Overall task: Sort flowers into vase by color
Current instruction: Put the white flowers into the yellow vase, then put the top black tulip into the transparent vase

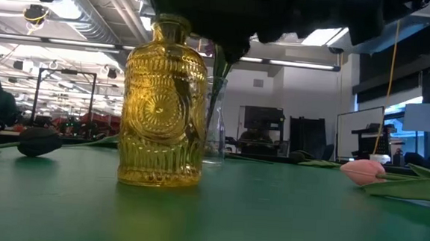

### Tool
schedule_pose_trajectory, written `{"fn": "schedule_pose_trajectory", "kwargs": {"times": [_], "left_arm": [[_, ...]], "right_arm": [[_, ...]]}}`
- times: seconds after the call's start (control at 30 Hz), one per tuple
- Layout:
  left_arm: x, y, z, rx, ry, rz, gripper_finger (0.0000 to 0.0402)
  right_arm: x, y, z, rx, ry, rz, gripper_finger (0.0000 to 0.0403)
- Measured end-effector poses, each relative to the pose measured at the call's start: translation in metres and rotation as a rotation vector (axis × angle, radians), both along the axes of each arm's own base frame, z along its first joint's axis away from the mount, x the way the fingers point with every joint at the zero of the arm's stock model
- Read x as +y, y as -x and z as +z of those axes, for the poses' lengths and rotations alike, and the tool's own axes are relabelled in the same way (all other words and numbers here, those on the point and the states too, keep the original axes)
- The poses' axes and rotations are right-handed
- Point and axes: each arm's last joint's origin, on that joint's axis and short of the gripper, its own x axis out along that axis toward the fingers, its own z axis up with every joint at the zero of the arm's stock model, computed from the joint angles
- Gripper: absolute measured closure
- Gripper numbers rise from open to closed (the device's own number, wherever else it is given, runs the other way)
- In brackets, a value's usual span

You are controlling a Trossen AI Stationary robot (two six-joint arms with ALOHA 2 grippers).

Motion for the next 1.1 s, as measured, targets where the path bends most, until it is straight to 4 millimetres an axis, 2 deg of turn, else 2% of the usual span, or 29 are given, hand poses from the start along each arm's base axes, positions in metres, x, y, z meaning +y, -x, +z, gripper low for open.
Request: {"fn": "schedule_pose_trajectory", "kwargs": {"times": [0.17,0.33,0.5,0.83,0.93,1.1], "left_arm": [[0.000,0.000,0.000,0.001,0.000,0.000,0.0315],[0.000,0.000,0.000,0.003,-0.002,0.000,0.0315],[0.000,0.000,-0.001,0.004,-0.003,0.000,0.0315],[0.000,0.000,-0.001,0.005,0.001,0.000,0.0315],[0.000,0.000,-0.001,0.005,0.006,0.001,0.0315],[0.001,0.000,-0.003,0.028,0.034,0.041,0.0315]], "right_arm": [[-0.003,0.009,0.010,0.082,0.027,-0.002,0.0234],[-0.009,0.024,0.026,0.190,0.027,-0.018,0.0216],[-0.011,0.030,0.042,0.159,0.003,-0.011,0.0212],[-0.012,0.034,0.040,0.202,0.031,-0.017,0.0212],[-0.016,0.043,0.044,0.275,0.056,-0.053,0.0212],[-0.029,0.071,0.050,0.483,0.095,-0.174,0.0212]]}}
